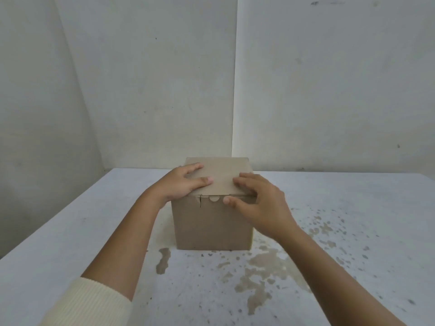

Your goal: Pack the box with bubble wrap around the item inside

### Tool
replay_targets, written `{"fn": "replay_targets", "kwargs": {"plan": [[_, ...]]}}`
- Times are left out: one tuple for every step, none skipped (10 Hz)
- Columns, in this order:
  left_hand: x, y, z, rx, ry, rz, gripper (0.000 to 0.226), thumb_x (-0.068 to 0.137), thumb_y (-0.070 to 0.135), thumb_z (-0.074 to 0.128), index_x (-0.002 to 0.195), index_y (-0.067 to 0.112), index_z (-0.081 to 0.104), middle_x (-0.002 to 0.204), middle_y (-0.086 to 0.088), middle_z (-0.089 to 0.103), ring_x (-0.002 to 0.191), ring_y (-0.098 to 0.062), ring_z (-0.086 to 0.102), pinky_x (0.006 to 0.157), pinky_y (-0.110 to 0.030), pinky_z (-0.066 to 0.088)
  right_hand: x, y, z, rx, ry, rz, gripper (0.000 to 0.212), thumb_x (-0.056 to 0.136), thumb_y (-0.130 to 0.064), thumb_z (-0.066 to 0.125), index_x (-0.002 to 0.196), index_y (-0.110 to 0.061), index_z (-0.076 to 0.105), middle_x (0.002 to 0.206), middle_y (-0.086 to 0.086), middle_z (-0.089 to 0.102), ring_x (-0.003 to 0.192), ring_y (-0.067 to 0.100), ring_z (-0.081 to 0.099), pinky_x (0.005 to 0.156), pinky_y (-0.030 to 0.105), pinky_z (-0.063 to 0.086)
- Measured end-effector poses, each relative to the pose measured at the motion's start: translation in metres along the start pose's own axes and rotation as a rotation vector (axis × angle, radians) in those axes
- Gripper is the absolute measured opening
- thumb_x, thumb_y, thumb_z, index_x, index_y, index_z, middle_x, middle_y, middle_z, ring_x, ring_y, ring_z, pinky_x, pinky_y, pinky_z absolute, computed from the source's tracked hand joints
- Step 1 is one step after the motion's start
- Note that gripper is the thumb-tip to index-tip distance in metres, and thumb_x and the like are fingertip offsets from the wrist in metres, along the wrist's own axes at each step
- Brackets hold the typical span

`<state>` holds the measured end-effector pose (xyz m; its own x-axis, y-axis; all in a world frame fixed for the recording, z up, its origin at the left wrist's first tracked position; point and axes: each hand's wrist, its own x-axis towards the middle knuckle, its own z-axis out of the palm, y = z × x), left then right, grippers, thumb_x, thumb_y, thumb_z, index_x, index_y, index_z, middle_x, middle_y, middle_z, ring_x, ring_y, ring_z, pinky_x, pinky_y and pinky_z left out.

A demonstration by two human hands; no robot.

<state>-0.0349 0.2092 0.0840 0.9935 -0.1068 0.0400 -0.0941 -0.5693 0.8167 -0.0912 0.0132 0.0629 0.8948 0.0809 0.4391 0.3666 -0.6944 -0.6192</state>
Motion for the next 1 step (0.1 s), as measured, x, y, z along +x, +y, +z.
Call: {"fn": "replay_targets", "kwargs": {"plan": [[0.003, 0.0137, 0.0042, 0.191, 0.111, -0.005, 0.073, 0.075, 0.057, 0.064, 0.14, 0.038, 0.037, 0.159, 0.0, 0.005, 0.147, -0.019, 0.005, 0.118, -0.045, 0.011, 0.0182, 0.0085, -0.0261, 0.167, 0.004, 0.1, 0.038, 0.084, -0.04, 0.063, 0.118, -0.022, 0.063, 0.125, -0.011, 0.059, 0.114, 0.003, 0.05, 0.095, 0.02, 0.035]]}}
